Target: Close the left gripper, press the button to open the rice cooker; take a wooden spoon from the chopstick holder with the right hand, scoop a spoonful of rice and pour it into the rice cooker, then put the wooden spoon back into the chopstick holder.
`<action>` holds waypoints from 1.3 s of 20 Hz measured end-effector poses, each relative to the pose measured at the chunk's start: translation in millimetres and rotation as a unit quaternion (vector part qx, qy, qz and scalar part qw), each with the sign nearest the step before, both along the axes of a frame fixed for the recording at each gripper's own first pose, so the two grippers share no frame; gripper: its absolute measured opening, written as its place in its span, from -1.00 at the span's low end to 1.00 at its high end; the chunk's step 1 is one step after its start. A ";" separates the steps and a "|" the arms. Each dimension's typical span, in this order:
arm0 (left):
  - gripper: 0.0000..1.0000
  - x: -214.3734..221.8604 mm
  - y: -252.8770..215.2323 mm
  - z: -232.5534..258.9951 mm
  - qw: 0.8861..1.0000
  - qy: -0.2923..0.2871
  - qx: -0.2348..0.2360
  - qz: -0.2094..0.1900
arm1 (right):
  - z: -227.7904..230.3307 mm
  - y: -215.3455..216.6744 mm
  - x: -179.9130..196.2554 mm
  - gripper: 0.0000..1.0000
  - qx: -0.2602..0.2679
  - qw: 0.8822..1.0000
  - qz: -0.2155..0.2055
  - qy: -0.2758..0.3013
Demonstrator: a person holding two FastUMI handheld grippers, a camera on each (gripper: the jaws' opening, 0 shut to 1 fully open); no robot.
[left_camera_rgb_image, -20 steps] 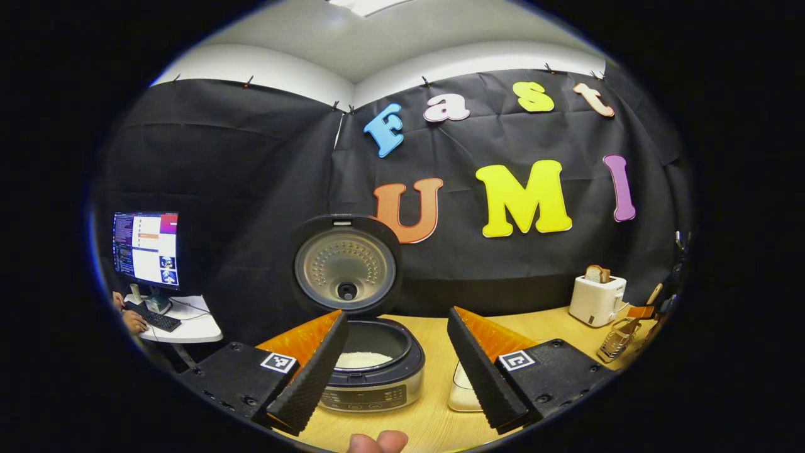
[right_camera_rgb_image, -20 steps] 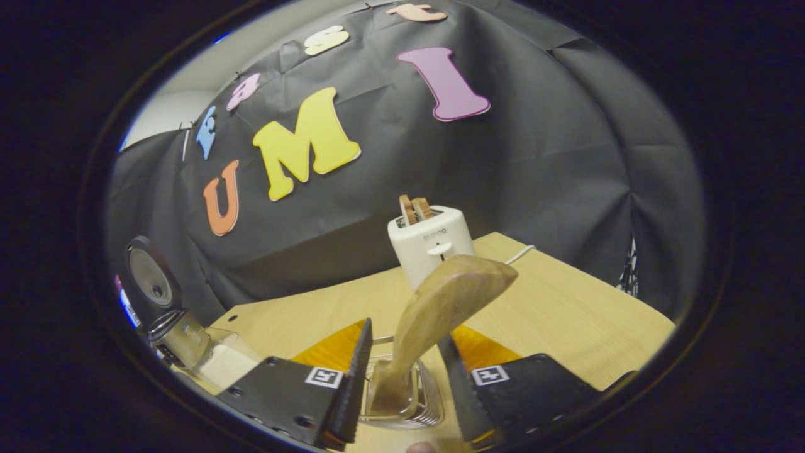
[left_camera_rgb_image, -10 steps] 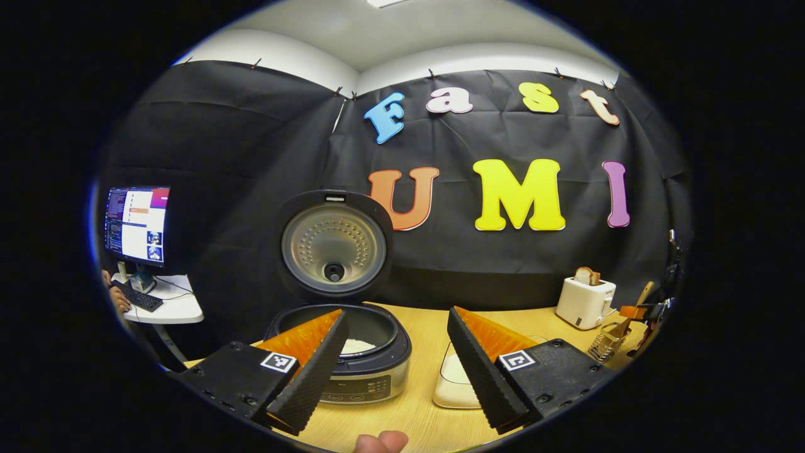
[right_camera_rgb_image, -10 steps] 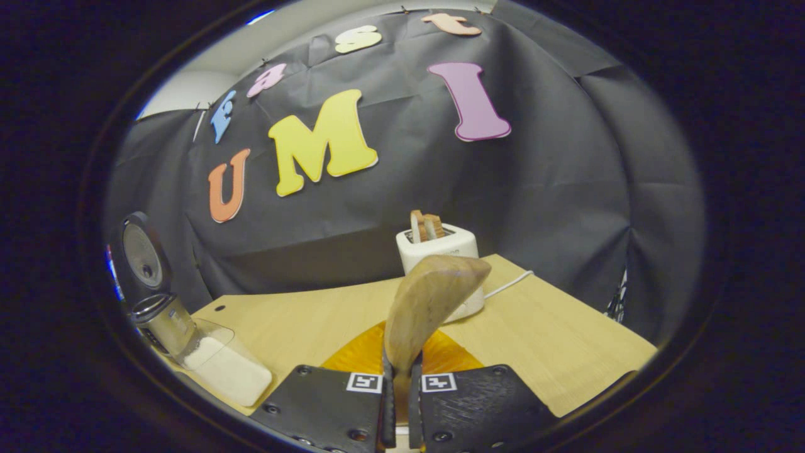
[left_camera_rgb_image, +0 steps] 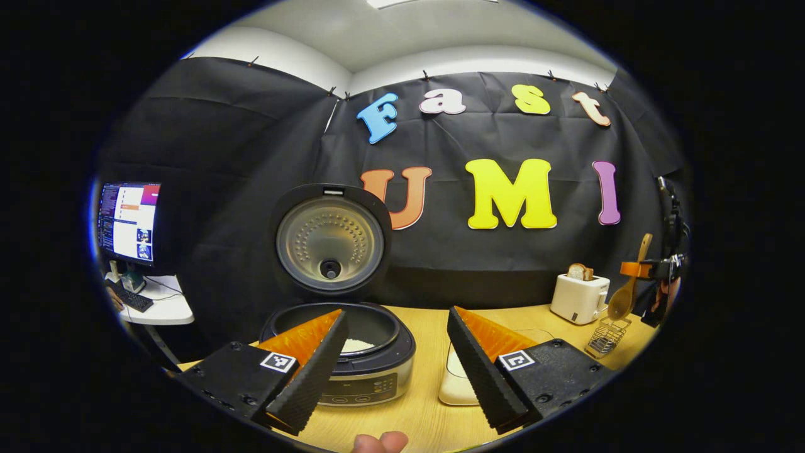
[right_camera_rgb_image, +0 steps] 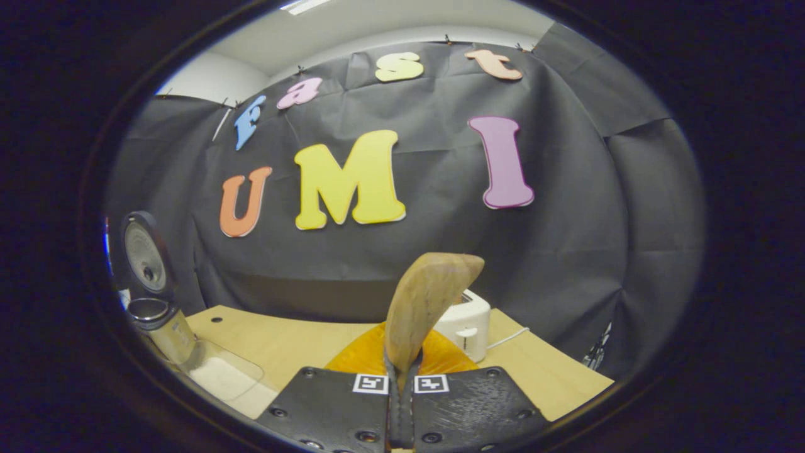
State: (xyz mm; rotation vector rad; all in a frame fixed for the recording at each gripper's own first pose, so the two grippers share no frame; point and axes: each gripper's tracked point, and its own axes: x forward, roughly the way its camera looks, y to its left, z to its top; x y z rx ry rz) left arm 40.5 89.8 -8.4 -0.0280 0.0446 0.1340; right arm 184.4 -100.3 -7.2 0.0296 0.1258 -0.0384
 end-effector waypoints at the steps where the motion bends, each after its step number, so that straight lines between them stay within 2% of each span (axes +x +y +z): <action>1: 1.00 -1.9 3.1 0.1 1.000 -0.002 0.003 -0.003 | 6.0 18.9 2.5 -0.99 -0.007 1.000 0.013 -0.001; 6: 1.00 -10.4 27.5 2.2 1.000 -0.005 0.028 0.006 | 7.6 137.4 13.5 -1.00 -0.013 0.995 0.100 0.015; 9: 1.00 -20.7 40.6 -1.0 1.000 -0.006 0.027 0.011 | -17.0 201.7 19.6 -0.99 -0.024 0.988 0.142 0.048; 12: 1.00 -26.4 54.6 -2.1 0.999 -0.009 0.035 0.017 | -58.4 242.5 18.0 -0.99 -0.053 0.982 0.153 0.095; 15: 1.00 -28.7 72.7 -4.9 0.999 -0.007 0.040 0.031 | -102.8 259.7 17.6 -1.00 -0.101 0.976 0.144 0.132; 18: 1.00 -31.8 82.6 -4.3 0.999 -0.008 0.031 0.036 | -138.6 259.3 19.7 -0.99 -0.139 0.965 0.130 0.179; 22: 1.00 -29.4 73.8 -5.0 1.000 -0.015 0.017 0.006 | -162.6 252.8 22.1 -0.99 -0.179 0.956 0.097 0.211; 24: 1.00 -30.7 81.1 -7.6 1.000 -0.011 0.020 0.010 | -164.5 257.5 21.6 -0.99 -0.183 0.957 0.087 0.210; 26: 1.00 -34.4 89.8 -6.7 1.000 -0.012 0.021 0.019 | -166.1 278.0 18.7 -0.99 -0.164 0.959 0.101 0.209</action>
